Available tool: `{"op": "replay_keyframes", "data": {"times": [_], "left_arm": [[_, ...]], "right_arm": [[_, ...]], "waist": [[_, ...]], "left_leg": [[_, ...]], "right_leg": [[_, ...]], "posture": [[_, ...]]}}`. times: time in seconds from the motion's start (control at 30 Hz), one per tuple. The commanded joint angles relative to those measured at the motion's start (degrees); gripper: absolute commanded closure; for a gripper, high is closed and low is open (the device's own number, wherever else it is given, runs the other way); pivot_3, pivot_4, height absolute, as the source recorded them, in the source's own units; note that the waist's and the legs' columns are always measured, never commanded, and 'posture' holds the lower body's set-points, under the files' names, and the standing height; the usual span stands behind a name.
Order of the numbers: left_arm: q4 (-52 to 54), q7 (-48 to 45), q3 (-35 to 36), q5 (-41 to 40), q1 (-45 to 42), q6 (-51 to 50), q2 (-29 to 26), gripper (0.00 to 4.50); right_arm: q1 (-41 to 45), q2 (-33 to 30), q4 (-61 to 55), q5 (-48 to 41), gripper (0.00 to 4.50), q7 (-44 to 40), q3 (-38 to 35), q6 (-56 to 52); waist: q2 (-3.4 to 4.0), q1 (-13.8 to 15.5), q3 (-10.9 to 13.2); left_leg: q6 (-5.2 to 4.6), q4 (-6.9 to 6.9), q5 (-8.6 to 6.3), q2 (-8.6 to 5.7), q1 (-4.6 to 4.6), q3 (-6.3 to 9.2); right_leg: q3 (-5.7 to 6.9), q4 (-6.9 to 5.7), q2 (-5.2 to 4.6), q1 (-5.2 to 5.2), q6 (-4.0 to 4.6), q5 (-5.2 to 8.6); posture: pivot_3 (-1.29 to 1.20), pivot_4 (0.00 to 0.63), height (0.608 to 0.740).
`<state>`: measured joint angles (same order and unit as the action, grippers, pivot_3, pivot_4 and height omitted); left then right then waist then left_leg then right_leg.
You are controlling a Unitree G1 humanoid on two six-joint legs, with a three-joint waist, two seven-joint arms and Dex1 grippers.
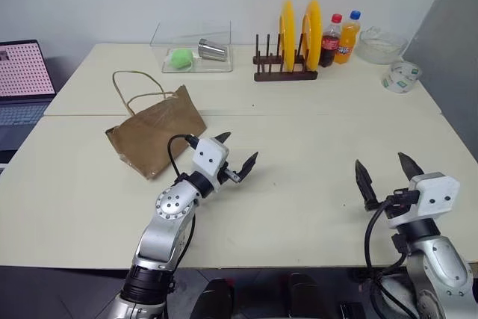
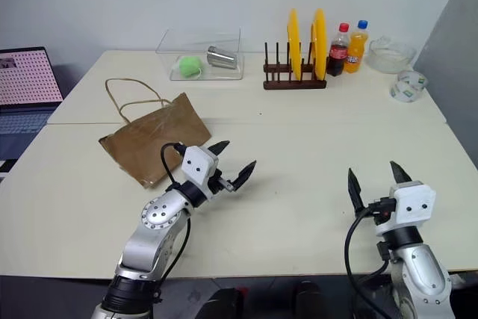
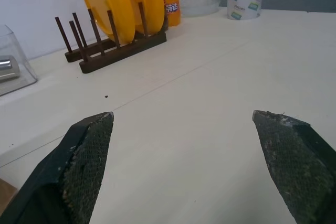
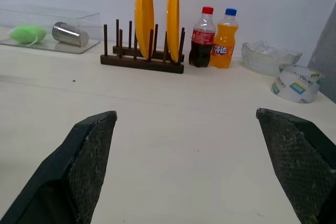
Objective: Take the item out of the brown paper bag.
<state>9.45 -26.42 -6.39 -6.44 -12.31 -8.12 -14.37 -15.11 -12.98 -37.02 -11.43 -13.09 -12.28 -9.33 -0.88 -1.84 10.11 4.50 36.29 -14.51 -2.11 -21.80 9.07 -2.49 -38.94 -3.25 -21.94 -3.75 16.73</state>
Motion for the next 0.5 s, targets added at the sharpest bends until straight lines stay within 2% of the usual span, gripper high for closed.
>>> {"op": "replay_keyframes", "data": {"times": [0.03, 0.2, 0.5], "left_arm": [[-0.6, -1.1, 0.3, -1.8, -2.3, 1.8, 1.1, 0.03], [-2.7, -0.7, 0.7, -0.4, -4.4, 1.9, 0.5, 0.03], [-4.1, 2.7, 1.8, 2.5, -4.2, 3.6, -0.5, 0.03]], "right_arm": [[1.7, -0.7, -0.9, -0.1, 0.00, 0.0, -0.5, 1.3], [3.2, -0.7, -1.1, 0.2, 0.00, 0.5, -0.1, 0.2], [1.2, -0.9, 0.8, 1.4, 0.00, -1.4, 3.5, 1.1]], "waist": [[0.00, 0.1, 0.0], [0.00, 0.0, 0.0], [0.00, 0.0, 0.0]], "left_leg": [[0.00, 0.00, 0.00, 0.00, -0.01, 0.00], [0.00, -0.01, 0.00, 0.00, 0.00, 0.01], [0.00, -0.02, 0.00, 0.00, 0.00, 0.00]], "right_leg": [[0.00, 0.00, 0.00, 0.00, 0.00, 0.00], [0.01, 0.01, 0.00, -0.01, 0.00, 0.00], [-0.02, 0.01, 0.00, -0.02, 0.00, 0.00]], "posture": [[0.00, 0.150, 0.740], [0.00, 0.150, 0.740], [0.00, 0.150, 0.740]]}}
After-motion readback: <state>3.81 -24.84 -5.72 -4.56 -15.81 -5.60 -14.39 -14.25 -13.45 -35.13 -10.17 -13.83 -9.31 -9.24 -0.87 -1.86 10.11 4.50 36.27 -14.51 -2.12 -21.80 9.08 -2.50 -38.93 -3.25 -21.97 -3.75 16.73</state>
